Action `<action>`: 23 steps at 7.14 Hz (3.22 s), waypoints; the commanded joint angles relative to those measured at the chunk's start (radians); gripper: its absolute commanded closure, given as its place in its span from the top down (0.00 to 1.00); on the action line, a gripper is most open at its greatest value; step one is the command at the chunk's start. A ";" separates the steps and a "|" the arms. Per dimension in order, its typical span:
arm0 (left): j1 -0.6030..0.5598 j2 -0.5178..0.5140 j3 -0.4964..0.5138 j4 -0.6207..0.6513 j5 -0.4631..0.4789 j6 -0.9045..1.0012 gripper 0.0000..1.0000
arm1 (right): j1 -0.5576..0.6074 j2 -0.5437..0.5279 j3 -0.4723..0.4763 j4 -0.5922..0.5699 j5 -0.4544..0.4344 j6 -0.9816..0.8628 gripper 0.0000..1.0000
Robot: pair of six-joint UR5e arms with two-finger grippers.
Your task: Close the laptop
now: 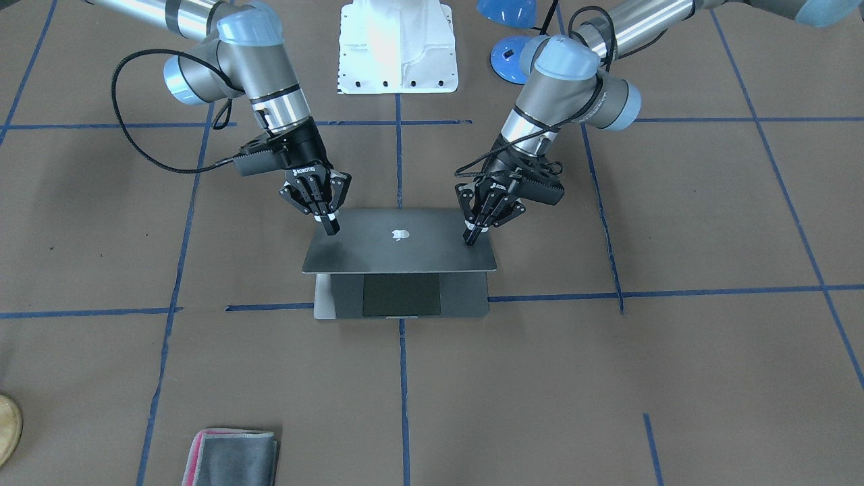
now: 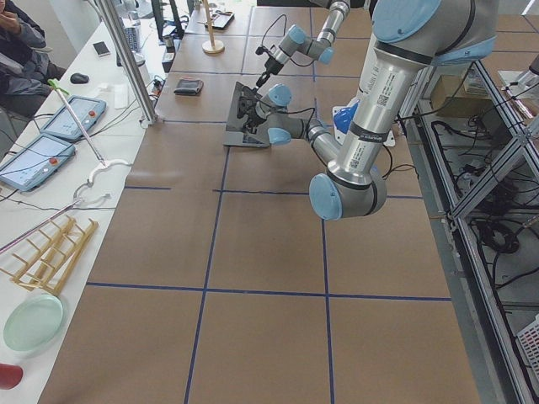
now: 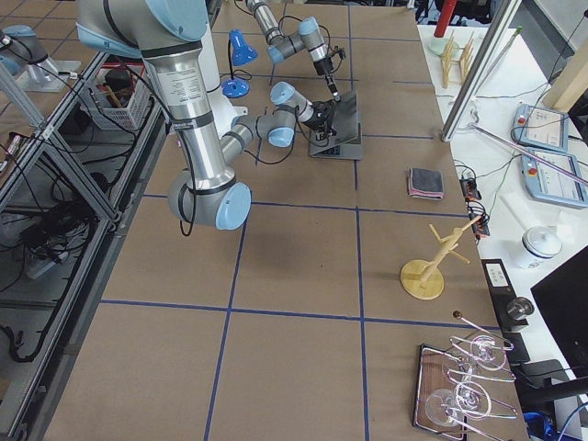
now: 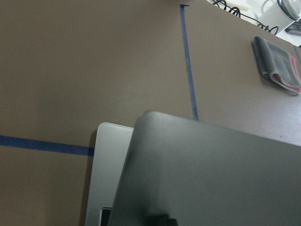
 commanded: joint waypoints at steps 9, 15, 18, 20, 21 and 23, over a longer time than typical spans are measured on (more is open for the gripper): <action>-0.148 0.137 -0.285 0.523 -0.412 0.164 1.00 | 0.262 0.010 0.183 -0.602 0.604 -0.340 0.99; -0.649 0.499 -0.396 0.835 -0.597 1.217 1.00 | 0.750 -0.426 0.234 -0.611 0.937 -1.267 0.99; -0.919 0.489 -0.277 0.986 -0.675 1.562 1.00 | 0.990 -0.561 0.229 -0.747 0.984 -1.724 0.99; -0.959 0.564 -0.262 0.996 -0.702 1.555 1.00 | 1.044 -0.641 0.210 -0.752 0.994 -1.700 0.99; -0.985 0.583 -0.262 0.994 -0.705 1.553 1.00 | 1.064 -0.649 0.206 -0.751 1.013 -1.663 0.99; -0.997 0.635 -0.257 0.995 -0.706 1.553 1.00 | 1.068 -0.659 0.211 -0.748 1.016 -1.605 1.00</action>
